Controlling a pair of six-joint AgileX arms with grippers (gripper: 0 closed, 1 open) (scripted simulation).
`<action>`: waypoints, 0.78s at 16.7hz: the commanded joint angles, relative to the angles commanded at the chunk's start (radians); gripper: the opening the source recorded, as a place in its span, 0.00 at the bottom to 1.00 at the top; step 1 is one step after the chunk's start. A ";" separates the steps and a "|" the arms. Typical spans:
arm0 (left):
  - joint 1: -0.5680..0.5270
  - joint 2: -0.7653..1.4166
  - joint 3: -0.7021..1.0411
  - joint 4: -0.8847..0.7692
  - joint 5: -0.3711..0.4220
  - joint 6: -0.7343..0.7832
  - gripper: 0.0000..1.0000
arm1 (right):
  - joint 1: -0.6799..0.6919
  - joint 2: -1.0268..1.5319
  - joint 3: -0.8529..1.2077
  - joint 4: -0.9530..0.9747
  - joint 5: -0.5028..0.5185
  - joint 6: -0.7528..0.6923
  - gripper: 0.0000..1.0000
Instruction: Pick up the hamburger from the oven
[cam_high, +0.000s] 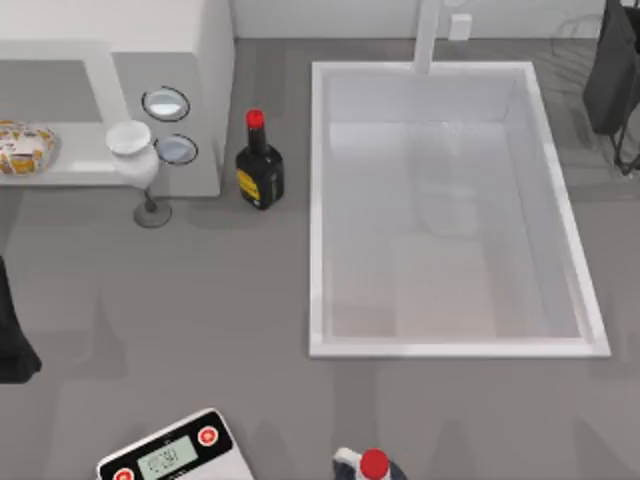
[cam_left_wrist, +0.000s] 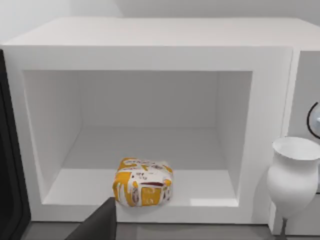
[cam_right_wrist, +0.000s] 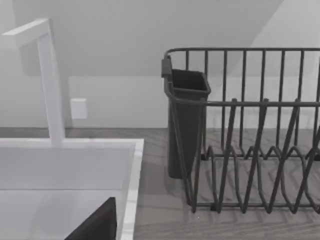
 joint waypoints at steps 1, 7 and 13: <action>0.000 0.000 0.000 0.000 0.000 0.000 1.00 | 0.000 0.000 0.000 0.000 0.000 0.000 1.00; 0.010 0.145 0.050 0.073 0.010 0.004 1.00 | 0.000 0.000 0.000 0.000 0.000 0.000 1.00; 0.039 0.587 0.204 0.298 0.042 0.017 1.00 | 0.000 0.000 0.000 0.000 0.000 0.000 1.00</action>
